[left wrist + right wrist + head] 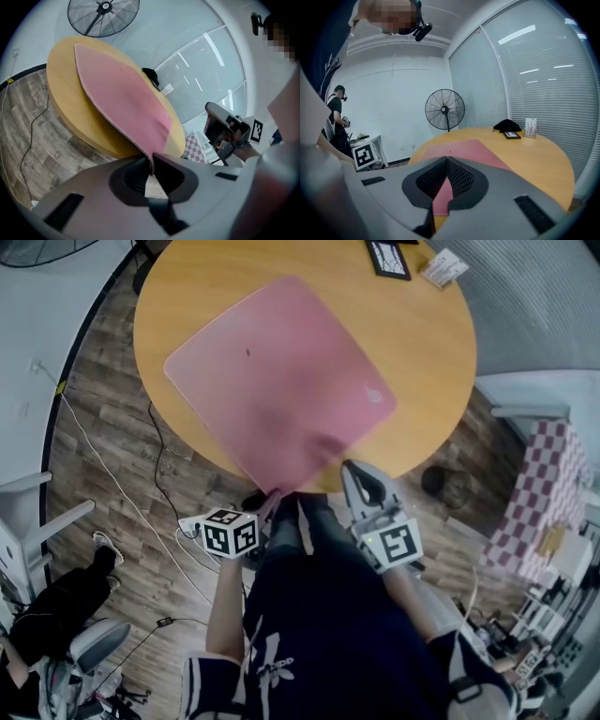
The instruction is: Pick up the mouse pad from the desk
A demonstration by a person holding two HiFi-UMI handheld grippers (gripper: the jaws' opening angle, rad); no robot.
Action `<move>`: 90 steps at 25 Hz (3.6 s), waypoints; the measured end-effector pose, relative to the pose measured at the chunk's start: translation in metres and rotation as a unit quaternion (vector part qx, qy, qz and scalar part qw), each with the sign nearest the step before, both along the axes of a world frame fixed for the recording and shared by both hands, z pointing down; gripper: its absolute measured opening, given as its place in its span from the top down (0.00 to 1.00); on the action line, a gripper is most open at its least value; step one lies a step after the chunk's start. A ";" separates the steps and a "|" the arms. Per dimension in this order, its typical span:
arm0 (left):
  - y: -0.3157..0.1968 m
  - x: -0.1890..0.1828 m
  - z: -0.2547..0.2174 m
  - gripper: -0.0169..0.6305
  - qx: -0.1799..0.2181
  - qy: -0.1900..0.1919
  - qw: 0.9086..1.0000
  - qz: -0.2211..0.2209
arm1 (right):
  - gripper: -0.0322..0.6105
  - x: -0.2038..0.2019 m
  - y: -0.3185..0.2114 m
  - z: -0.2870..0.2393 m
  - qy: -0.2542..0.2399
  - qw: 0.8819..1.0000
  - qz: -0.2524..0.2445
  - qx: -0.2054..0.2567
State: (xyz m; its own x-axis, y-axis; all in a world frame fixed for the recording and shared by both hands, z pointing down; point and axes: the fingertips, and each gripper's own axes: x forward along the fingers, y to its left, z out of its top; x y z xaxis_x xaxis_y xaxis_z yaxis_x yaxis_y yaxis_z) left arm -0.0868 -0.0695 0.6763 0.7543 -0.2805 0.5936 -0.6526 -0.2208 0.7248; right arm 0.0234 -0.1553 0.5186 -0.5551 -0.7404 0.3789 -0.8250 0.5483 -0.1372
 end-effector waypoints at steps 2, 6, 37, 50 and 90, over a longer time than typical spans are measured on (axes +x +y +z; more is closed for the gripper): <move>-0.005 0.000 -0.008 0.94 0.015 0.001 1.000 -0.003 | 0.94 0.000 -0.003 -0.004 -0.001 1.000 0.001 0.005; -0.017 0.001 -0.030 0.94 0.053 0.011 0.998 -0.019 | 0.94 0.002 -0.004 -0.008 0.001 1.000 0.004 0.011; -0.216 -0.002 -0.192 0.94 0.318 -0.013 0.942 -0.109 | 0.95 0.039 -0.081 -0.117 -0.024 0.987 0.040 0.156; -0.307 -0.008 -0.268 0.94 0.410 -0.029 0.905 -0.107 | 0.95 0.064 -0.116 -0.155 -0.010 0.976 0.064 0.207; -0.212 -0.010 -0.501 0.94 0.610 -0.072 0.775 -0.147 | 0.95 0.106 -0.105 -0.235 -0.040 0.960 0.095 0.262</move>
